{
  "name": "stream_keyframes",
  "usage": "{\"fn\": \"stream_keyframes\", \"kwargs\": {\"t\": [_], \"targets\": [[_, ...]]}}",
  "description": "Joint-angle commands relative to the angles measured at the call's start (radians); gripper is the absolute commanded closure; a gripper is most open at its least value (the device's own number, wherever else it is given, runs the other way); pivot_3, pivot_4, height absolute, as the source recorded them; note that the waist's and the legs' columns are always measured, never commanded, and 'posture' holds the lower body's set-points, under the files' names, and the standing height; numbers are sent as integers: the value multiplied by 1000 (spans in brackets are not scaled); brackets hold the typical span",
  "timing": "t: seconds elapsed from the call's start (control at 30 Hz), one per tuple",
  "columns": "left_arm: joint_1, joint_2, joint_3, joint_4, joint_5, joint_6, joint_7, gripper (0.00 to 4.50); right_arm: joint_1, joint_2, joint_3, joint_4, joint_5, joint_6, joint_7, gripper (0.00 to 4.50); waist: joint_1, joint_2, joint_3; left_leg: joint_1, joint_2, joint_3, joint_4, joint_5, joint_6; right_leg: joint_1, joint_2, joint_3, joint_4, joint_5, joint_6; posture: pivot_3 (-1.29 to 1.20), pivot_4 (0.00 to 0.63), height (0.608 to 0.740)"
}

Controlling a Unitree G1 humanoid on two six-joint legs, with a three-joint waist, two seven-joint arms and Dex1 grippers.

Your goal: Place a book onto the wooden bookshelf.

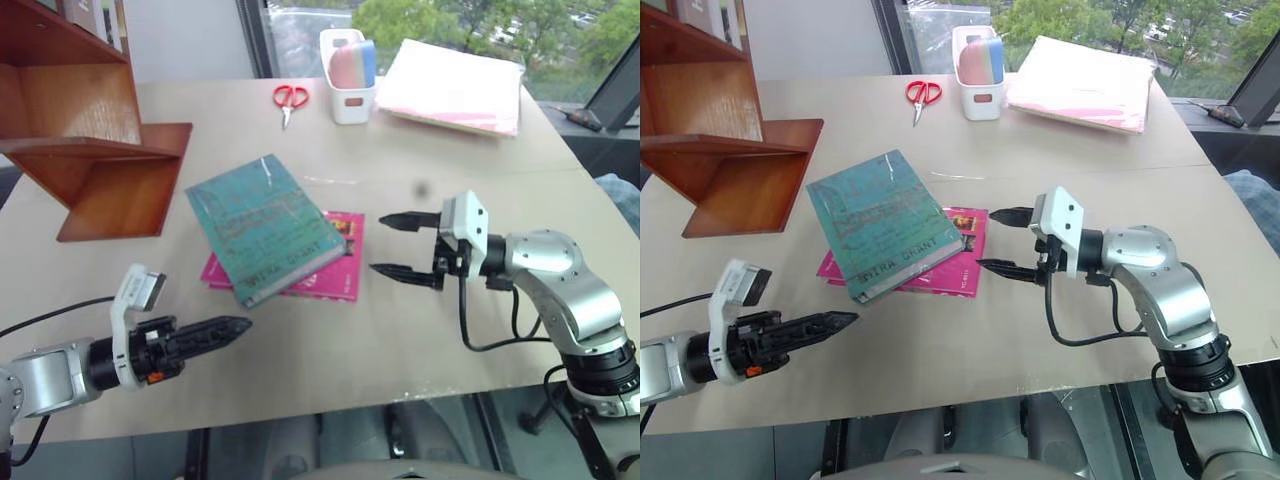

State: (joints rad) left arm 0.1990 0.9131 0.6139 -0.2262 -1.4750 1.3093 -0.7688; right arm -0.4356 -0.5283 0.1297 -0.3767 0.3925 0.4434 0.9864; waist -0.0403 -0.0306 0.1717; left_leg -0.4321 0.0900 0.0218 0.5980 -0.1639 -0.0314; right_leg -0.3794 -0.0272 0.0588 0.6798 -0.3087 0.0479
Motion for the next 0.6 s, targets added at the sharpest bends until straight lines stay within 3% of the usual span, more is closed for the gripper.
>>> {"fn": "stream_keyframes", "kwargs": {"t": [0.03, 0.3, 0.6], "targets": [[-53, -33, 102, 124, -70, -71, 110, 0, -4, -5, -18, -41, 25, -10, -11, 892, 2, 0, 0, 0, 0, 0, 0, 0, 0, 0, 0, 0, 0, 0, 0, 0, 150, 740], [-246, -131, 129, 268, -57, -220, 518, 0, -33, 18, 9, -11, 13, -37, -27, 892, 8, -2, -1, -1, -1, 0, 1, 0, 0, 0, 0, -1, 0, 0, 0, 0, 150, 740], [-520, -198, -28, 432, 98, -260, 669, 0, -55, 50, 41, -1, -13, -49, -55, 892, 22, -3, -2, -1, -1, -1, 1, 0, 0, 1, 1, -1, 0, 0, 1, 0, 150, 740]]}}
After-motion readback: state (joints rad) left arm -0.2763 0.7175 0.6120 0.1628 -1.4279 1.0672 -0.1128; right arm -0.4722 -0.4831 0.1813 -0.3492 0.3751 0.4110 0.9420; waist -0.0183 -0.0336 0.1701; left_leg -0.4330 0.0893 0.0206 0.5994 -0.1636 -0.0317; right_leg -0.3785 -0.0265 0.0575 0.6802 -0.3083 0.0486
